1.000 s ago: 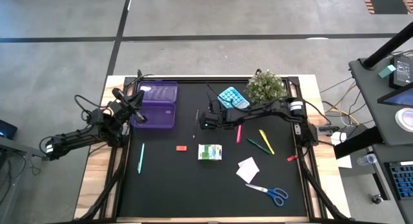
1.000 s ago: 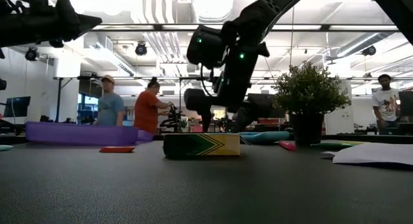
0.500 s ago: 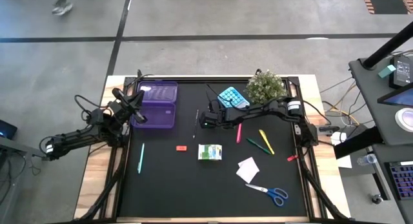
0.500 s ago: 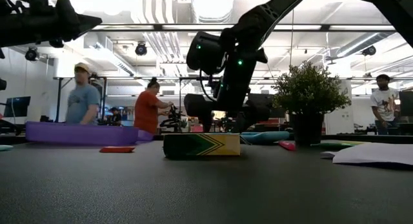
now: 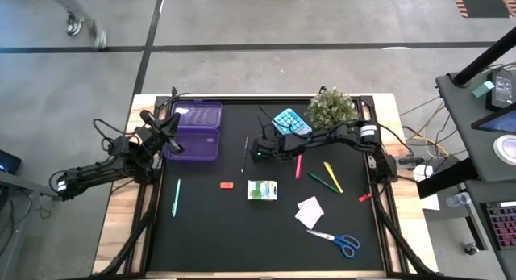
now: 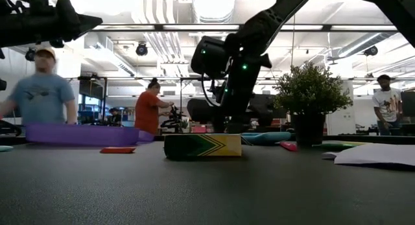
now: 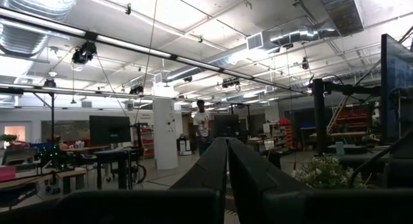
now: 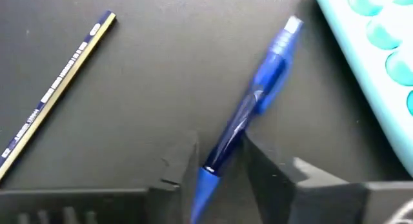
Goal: Pack school essentials
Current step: Put the blue pen into the purple supply box
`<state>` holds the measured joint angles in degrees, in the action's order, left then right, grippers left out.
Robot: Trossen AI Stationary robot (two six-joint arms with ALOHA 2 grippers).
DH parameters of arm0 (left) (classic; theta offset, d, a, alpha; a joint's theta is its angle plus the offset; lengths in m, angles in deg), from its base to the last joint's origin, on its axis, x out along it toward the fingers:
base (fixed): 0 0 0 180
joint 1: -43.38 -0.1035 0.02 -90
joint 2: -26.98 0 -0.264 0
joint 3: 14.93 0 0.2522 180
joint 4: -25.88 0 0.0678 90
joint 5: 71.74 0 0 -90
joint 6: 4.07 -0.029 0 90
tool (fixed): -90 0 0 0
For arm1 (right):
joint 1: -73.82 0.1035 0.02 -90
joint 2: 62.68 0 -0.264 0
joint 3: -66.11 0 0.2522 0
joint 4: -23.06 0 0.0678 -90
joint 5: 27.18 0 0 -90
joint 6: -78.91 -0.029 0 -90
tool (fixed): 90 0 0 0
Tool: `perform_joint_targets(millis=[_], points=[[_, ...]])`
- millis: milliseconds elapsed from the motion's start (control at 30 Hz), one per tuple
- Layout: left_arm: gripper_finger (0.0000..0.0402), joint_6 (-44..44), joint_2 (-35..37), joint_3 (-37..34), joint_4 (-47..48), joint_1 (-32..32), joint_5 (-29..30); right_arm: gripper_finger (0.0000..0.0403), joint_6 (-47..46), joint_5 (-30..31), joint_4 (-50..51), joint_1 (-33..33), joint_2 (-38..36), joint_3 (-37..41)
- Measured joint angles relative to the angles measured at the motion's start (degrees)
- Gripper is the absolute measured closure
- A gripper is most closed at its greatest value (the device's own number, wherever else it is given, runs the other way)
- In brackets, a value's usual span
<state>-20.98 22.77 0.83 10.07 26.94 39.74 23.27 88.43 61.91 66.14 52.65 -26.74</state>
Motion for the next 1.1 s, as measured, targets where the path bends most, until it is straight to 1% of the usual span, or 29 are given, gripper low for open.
perform_joint_targets(millis=[167,233,400,500,600,667,800,900,967,1033,1100], points=[[0.0402,0.0,0.0,0.0,0.0,0.0,0.0,0.0366,0.4,-0.2,-0.4,-0.1,0.0,0.0],[0.0402,0.0,0.0,0.0,0.0,0.0,0.0,0.0382,0.7,-0.1,-0.3,-0.1,0.0,0.0],[0.0402,0.0,0.0,0.0,0.0,0.0,0.0,0.0383,1.5,-0.2,-0.3,-0.1,-0.1,0.0],[0.0402,0.0,0.0,0.0,0.0,0.0,0.0,0.0383,4.5,-0.6,-0.1,0.1,-1.1,-0.1],[0.0402,0.0,0.0,0.0,0.0,0.0,0.0,0.0384,7.8,1.5,-0.6,0.9,-3.9,-0.4],[0.0402,0.0,0.0,0.0,0.0,0.0,0.0,0.0384,11.0,2.4,-1.4,1.4,-6.7,-0.5],[0.0402,0.1,0.0,0.0,-0.1,0.0,0.0,0.0384,21.1,2.9,-5.7,2.0,-11.1,-0.5],[0.0402,0.1,0.0,0.0,-0.3,0.0,0.0,0.0384,30.9,2.7,-12.8,2.4,-12.9,-0.5],[0.0402,0.2,0.0,0.0,-0.5,0.0,0.0,0.0384,37.6,2.4,-19.4,2.5,-13.1,-0.4],[0.0402,0.2,0.0,0.0,-0.5,0.0,0.0,0.0384,42.7,0.2,-25.9,2.4,-12.3,-0.1],[0.0402,0.2,0.0,0.0,-0.5,0.0,-0.1,0.0384,46.4,-3.6,-32.2,2.0,-10.6,-0.1]])
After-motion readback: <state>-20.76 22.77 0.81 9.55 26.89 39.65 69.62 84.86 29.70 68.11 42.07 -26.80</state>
